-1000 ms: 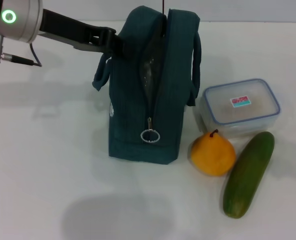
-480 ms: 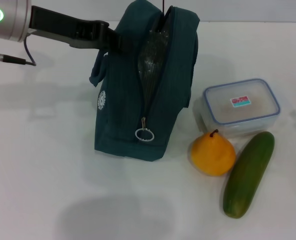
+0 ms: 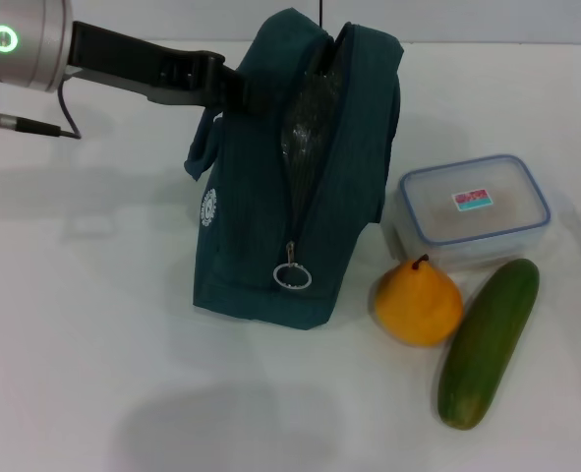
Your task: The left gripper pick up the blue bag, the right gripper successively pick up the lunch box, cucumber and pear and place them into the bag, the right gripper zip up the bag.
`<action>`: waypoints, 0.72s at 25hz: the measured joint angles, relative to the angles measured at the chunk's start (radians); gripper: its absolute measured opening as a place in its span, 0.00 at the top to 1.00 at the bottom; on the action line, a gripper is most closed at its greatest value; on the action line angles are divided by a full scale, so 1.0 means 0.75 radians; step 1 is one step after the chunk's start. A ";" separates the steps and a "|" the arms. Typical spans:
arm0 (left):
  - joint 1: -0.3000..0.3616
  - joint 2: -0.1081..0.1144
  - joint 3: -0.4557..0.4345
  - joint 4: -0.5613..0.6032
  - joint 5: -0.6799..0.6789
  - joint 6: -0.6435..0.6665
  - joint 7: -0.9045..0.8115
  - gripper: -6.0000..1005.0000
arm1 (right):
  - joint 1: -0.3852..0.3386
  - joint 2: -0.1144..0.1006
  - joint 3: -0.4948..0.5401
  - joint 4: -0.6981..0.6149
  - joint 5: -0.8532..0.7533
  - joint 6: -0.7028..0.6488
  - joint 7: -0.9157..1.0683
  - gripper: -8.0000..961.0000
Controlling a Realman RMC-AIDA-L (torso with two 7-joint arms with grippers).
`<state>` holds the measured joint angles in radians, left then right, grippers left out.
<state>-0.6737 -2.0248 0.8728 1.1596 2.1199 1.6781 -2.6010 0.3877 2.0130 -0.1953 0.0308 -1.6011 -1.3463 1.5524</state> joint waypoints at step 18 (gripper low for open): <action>0.037 -0.016 0.001 0.000 -0.047 0.000 0.067 0.93 | 0.160 0.019 -0.088 0.090 -0.018 0.220 0.081 0.42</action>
<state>-0.6460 -2.0370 0.8739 1.1597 2.0846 1.6782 -2.5508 0.5074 2.0275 -0.2610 0.0981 -1.6145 -1.1810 1.6135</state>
